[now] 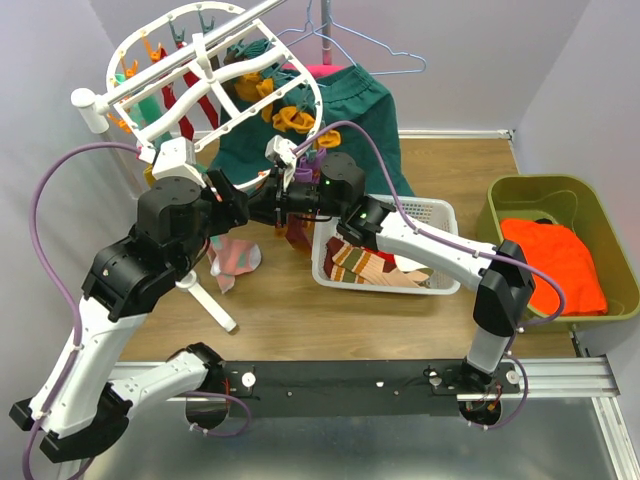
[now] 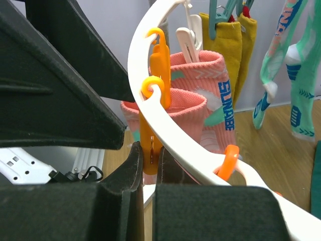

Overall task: Clip the socks to the hanger
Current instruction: Open the clamp at the hanger.

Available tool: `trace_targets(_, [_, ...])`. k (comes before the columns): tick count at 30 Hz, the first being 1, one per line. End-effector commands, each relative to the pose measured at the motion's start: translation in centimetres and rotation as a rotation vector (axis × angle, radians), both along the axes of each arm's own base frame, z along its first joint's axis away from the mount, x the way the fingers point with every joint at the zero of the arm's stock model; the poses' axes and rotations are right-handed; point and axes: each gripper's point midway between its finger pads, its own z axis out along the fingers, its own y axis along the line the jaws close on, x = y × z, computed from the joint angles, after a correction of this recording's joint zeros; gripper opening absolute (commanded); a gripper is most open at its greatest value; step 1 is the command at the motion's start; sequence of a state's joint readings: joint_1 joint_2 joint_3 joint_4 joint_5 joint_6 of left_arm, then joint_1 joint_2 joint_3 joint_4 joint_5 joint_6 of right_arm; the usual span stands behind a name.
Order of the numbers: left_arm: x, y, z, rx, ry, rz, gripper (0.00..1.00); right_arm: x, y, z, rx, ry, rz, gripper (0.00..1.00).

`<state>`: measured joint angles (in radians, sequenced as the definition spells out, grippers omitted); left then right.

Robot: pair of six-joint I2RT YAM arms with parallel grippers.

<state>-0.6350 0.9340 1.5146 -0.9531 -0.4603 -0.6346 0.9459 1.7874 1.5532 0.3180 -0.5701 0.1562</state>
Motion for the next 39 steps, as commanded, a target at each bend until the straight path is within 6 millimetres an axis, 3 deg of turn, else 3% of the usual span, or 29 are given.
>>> trace_targets(1, [-0.1, 0.4, -1.1, 0.021, 0.039, 0.021, 0.71, -0.4, 0.6, 0.4, 0.017, -0.016, 0.012, 0.01])
trace_targets(7, [0.8, 0.5, -1.4, 0.034, 0.022, 0.054, 0.7, -0.6, 0.4, 0.3, 0.018, -0.019, 0.013, 0.01])
trace_targets(19, [2.5, 0.4, -0.2, 0.01, -0.058, 0.099, 0.54, -0.9, 0.1, -0.1, 0.023, -0.011, 0.022, 0.01])
trace_targets(28, [2.4, 0.9, 0.3, -0.001, -0.093, 0.116, 0.26, -0.9, 0.0, -1.7, 0.008, 0.019, 0.011, 0.04])
trace_targets(31, [2.5, 0.7, 0.1, 0.001, -0.1, 0.104, 0.2, -1.0, -0.2, -1.6, 0.007, 0.022, 0.005, 0.11])
trace_targets(34, [2.5, 0.7, -0.1, 0.007, -0.102, 0.099, 0.17, -0.9, -1.0, -1.8, -0.006, 0.017, -0.032, 0.29])
trace_targets(35, [2.6, 0.6, -0.3, 0.01, -0.098, 0.096, 0.17, -0.5, -1.4, -2.6, -0.024, 0.023, -0.06, 0.41])
trace_targets(38, [2.5, 0.5, -0.4, 0.01, -0.1, 0.09, 0.17, 0.1, -2.8, -2.7, -0.054, 0.013, -0.135, 0.57])
trace_targets(39, [2.4, 0.5, -0.4, 0.011, -0.103, 0.088, 0.17, 0.1, -3.4, -4.0, -0.099, 0.031, -0.156, 0.59])
